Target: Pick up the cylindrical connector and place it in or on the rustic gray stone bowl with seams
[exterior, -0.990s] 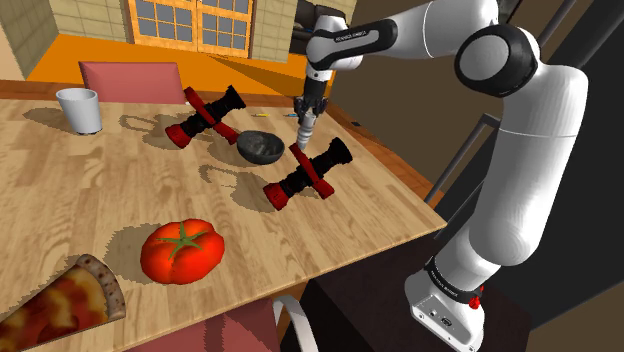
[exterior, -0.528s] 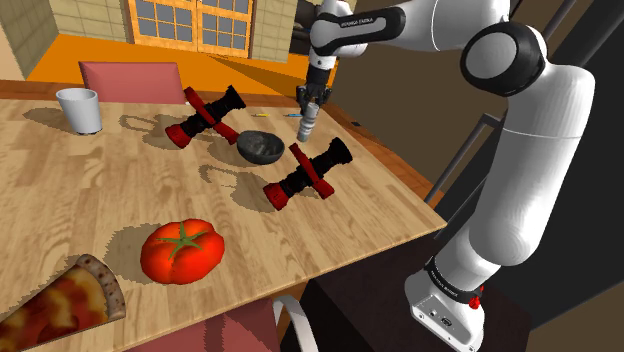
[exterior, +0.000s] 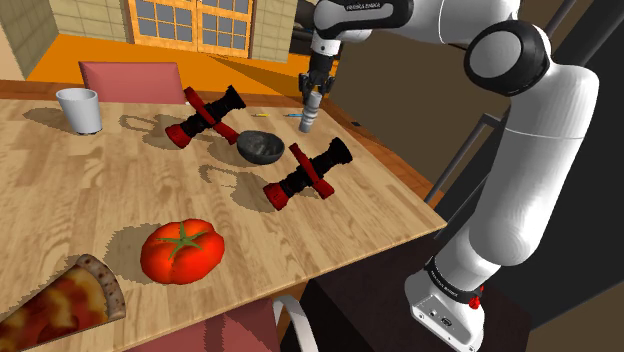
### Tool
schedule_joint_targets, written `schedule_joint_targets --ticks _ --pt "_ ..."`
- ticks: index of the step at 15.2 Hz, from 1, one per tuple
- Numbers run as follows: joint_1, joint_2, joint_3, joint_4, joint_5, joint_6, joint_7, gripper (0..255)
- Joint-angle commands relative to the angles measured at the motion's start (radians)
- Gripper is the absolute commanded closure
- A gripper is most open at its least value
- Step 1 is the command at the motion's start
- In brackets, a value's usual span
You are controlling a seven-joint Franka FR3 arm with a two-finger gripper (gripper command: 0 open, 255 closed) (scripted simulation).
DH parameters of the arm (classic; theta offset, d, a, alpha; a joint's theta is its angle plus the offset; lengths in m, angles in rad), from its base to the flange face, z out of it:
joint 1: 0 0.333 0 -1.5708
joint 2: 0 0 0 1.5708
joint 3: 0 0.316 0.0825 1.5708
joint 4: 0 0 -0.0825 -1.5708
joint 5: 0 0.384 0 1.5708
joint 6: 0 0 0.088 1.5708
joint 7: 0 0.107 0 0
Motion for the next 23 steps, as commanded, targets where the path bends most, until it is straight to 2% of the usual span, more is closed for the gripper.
schedule_joint_targets --ticks 1,4,10,14,16,19,23 --pt "-0.001 -0.002 -0.001 0.024 0.0 -0.027 -0.002 255" --pt "0.011 0.013 0.006 0.074 -0.001 -0.062 0.017 255" --pt "0.085 0.142 0.038 0.325 -0.01 -0.183 0.124 255" --pt "0.137 0.286 0.054 0.592 -0.016 -0.307 0.19 255" --pt "0.163 0.407 0.058 0.814 -0.019 -0.409 0.218 255" --pt "0.163 0.36 0.058 0.691 -0.019 -0.333 0.218 255" --pt "0.162 0.326 0.058 0.579 -0.019 -0.255 0.219 255"
